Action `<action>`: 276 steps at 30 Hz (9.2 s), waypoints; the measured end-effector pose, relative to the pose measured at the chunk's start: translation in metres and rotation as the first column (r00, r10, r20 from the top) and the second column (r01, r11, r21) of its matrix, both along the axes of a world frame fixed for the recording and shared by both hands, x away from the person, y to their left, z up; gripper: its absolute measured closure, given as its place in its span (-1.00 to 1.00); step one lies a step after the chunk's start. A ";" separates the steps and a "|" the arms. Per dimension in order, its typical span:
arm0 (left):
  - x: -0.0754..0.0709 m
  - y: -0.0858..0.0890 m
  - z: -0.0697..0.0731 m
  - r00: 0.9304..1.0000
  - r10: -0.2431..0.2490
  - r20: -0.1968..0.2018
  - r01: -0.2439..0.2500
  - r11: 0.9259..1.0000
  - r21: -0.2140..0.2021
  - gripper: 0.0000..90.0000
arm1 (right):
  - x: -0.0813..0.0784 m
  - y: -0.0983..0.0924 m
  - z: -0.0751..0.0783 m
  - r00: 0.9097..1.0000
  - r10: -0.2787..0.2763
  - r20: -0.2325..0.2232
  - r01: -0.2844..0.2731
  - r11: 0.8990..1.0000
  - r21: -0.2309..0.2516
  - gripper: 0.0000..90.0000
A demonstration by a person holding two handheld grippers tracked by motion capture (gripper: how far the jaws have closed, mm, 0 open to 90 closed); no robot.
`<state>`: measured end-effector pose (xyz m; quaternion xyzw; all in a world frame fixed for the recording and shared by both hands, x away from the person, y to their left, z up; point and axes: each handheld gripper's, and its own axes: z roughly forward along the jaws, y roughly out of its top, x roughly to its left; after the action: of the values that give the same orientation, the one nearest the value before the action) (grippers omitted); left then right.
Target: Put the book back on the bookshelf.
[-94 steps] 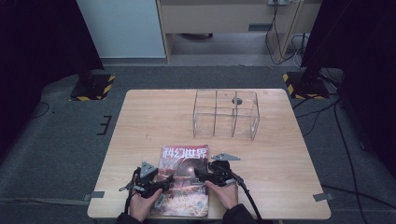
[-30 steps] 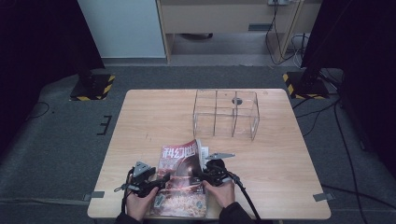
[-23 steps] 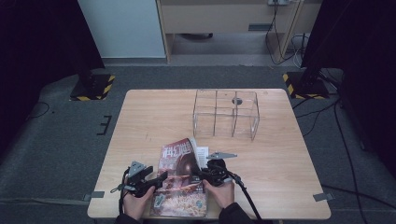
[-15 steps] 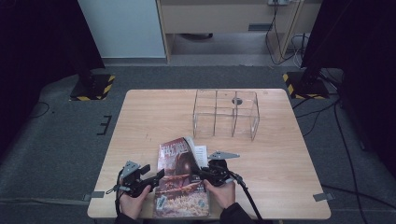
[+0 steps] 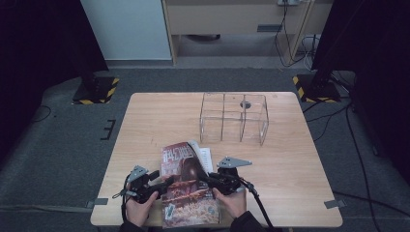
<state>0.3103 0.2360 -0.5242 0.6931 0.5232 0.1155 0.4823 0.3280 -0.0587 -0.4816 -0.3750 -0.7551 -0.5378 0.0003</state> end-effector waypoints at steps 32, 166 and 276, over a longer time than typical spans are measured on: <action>0.006 -0.019 -0.001 0.987 -0.154 -0.035 0.149 0.982 -0.120 -0.21 | 0.008 -0.013 -0.014 0.998 0.041 -0.046 -0.039 0.999 0.034 0.93; 0.091 -0.091 0.225 0.921 0.040 0.388 -0.026 0.999 -0.041 0.86 | 0.015 -0.190 -0.056 0.882 -0.454 0.126 0.457 0.760 -0.462 -0.81; 0.082 -0.110 0.096 0.923 0.028 0.383 -0.032 0.999 0.004 0.84 | 0.014 -0.190 -0.056 0.883 -0.452 0.123 0.454 0.763 -0.460 -0.81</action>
<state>0.3923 0.1263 -0.4279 0.6516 0.4291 0.2587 0.5696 0.3418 -0.2490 -0.5380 -0.5332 -0.7505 -0.3204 -0.2233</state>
